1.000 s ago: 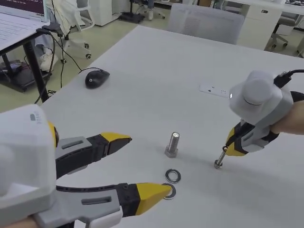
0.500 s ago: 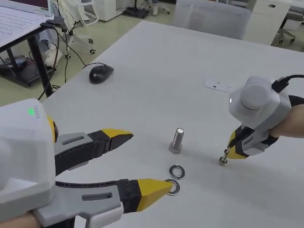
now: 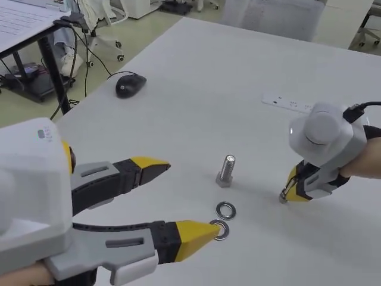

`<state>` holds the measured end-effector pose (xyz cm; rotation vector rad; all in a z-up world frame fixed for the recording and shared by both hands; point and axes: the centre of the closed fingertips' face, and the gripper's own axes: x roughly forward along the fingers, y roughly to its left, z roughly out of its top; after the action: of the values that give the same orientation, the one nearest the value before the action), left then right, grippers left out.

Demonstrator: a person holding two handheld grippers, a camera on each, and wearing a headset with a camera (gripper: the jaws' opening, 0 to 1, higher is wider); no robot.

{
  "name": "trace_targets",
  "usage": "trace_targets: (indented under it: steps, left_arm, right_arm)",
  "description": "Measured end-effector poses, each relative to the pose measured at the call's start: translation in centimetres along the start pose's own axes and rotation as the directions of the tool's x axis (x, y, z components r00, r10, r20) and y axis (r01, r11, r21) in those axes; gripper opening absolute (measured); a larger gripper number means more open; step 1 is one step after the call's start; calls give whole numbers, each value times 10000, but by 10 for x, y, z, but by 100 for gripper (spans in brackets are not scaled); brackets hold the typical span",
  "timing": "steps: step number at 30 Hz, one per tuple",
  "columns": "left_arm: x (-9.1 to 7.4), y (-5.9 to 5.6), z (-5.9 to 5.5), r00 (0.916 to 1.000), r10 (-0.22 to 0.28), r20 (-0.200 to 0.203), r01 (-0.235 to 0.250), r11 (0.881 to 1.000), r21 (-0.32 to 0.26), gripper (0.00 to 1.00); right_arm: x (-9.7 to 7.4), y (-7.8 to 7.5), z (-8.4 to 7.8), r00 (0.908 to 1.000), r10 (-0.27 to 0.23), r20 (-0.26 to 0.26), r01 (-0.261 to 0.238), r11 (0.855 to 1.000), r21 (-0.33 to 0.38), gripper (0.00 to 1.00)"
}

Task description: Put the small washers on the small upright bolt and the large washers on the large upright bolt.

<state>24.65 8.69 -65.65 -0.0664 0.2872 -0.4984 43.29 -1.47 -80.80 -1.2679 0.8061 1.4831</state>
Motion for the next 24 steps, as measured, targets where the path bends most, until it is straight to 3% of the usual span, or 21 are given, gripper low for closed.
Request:
trace_targets:
  steps: [9,17,24]
  left_arm:
    - [-1,0,0,10000,14,-42,-14,10000,30,60]
    - [-2,-2,1,10000,-27,-9,27,9999,120,60]
    - [-3,-6,4,9997,-176,154,174,9998,124,59]
  right_arm:
    - [0,-1,-1,9999,-49,90,49,10000,50,15]
    - [-14,3,-5,9994,-280,209,274,9992,298,16]
    - [-29,27,-7,9995,-148,275,135,9988,460,15]
